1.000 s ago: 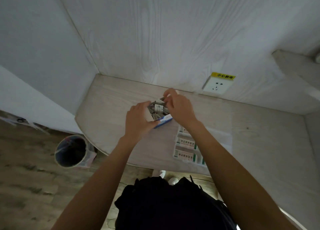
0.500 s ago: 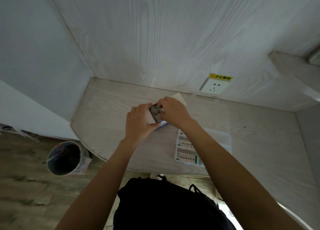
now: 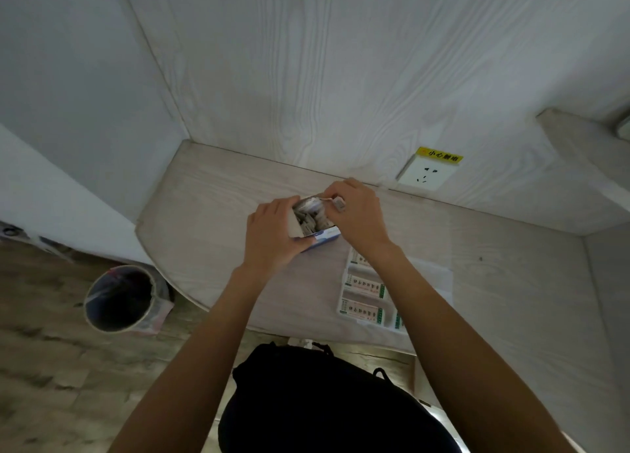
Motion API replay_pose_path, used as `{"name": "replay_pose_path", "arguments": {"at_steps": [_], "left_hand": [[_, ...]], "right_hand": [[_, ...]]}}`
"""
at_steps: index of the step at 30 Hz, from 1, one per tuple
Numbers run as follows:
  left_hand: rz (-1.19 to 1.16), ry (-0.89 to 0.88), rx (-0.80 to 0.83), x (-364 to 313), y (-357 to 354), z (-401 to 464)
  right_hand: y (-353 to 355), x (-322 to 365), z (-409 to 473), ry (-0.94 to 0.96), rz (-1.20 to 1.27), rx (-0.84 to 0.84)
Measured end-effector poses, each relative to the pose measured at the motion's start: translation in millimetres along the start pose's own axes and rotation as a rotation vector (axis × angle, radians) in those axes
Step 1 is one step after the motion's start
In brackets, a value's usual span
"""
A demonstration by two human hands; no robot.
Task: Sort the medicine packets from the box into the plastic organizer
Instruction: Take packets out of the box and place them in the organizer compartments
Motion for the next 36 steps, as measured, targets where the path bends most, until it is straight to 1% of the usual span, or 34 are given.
{"name": "replay_pose_path", "arguments": {"at_steps": [2, 4, 6, 9, 15, 18, 22, 24, 27, 30, 32, 34, 36], "left_hand": [[0.013, 0.01, -0.004, 0.2, -0.6, 0.1], [0.015, 0.02, -0.013, -0.9, -1.9, -0.3], [0.015, 0.028, -0.02, -2.5, -3.0, -1.4], [0.027, 0.029, -0.02, -3.5, -3.8, -2.2], [0.061, 0.0, -0.051, -7.1, -0.9, -1.4], [0.035, -0.019, -0.072, -12.4, 1.9, -0.1], [-0.022, -0.078, -0.144, -25.0, 10.4, 2.3], [-0.041, -0.126, -0.172, -32.6, 15.0, 3.2], [-0.083, -0.217, -0.188, -53.6, 20.9, 4.7], [-0.127, -0.277, -0.142, -75.5, 16.0, 8.2], [-0.153, -0.264, -0.123, -84.7, 16.4, 15.7], [-0.175, -0.229, -0.095, -90.5, 21.4, 22.1], [-0.2, -0.219, 0.001, -102.8, 16.8, 25.1]], "right_hand": [[7.6, -4.7, -2.9, -0.006, 0.068, -0.054], [7.9, -8.3, -4.1, -0.014, 0.09, -0.049], [4.0, -9.1, -3.5, -0.019, 0.06, -0.012], [3.4, -8.1, -2.6, -0.021, 0.009, -0.013], [26.0, -6.9, -2.5, -0.029, 0.076, -0.161], [35.3, -18.8, -2.1, -0.118, 0.179, -0.218], [35.6, -38.6, -2.5, -0.238, 0.323, -0.215], [34.8, -39.2, -1.4, -0.219, 0.298, -0.194], [32.1, -28.4, 2.0, -0.141, 0.225, -0.146], [33.8, -14.9, 4.4, -0.101, 0.217, -0.128], [44.8, -14.9, 4.5, -0.141, 0.312, -0.159], [53.8, -18.5, 2.3, -0.211, 0.487, -0.151], [64.2, -24.7, -4.6, -0.276, 0.676, -0.116]]}}
Point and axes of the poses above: each hand's wrist, its own z-axis towards the middle knuckle, its own y-axis out of the back of the hand, x = y × z, the point moved 10 cm from there along z, towards the middle knuckle, and after that the axes turned 5 degrees about y, right-handed, at the moved point
